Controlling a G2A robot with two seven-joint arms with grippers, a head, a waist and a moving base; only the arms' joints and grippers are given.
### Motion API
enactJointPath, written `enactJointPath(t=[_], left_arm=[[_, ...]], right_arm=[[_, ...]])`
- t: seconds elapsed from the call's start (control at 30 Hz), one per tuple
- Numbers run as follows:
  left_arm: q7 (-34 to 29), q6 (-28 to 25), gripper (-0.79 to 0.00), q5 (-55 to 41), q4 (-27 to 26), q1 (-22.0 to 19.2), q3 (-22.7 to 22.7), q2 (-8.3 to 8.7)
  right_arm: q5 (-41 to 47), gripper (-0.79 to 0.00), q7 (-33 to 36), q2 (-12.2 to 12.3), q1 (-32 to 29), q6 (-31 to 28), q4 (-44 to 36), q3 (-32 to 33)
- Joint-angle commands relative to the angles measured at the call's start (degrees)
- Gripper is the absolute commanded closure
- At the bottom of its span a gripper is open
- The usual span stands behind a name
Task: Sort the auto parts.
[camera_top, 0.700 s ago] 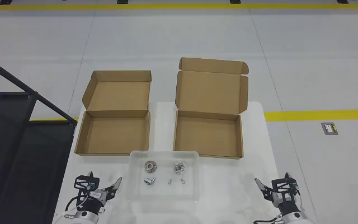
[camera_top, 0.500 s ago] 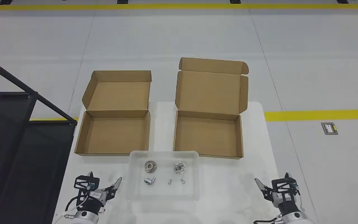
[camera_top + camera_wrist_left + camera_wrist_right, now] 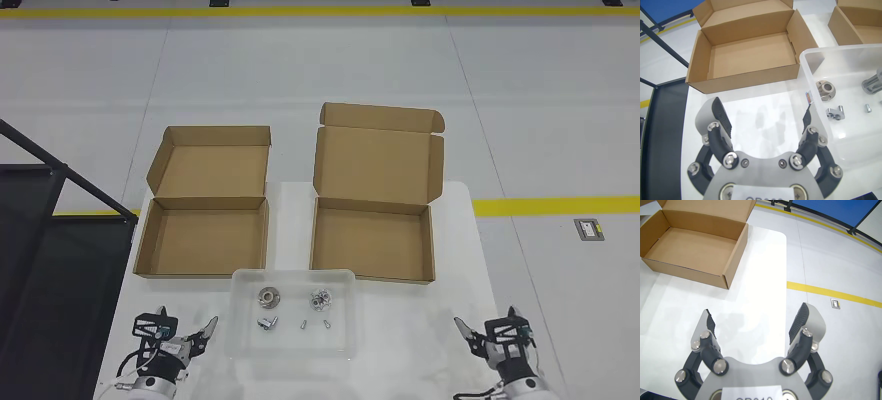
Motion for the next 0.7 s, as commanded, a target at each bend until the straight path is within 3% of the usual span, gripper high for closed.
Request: enactJointPath(t=[0.0, 0.33, 0.67], left_arm=[[1.2, -0.4, -0.785, -1.6, -0.4, 0.2, -0.2, -0.13], [7.1, -4.2, -0.785, -8.6, -2.3, 2.0, -3.8, -0.36], [8.3, -5.3, -0.785, -12.1, -3.0, 2.8, -7.1, -0.54]], right_arm=[[-0.3, -0.785, 0.1, 0.0, 0.5, -0.7, -1.7, 0.3], [-1.9, -0.785, 5.7, 0.5, 4.1, -12.0, -12.2, -0.9], [-6.2, -0.785, 14.2, 0.3, 10.8, -20.1, -15.3, -11.6]])
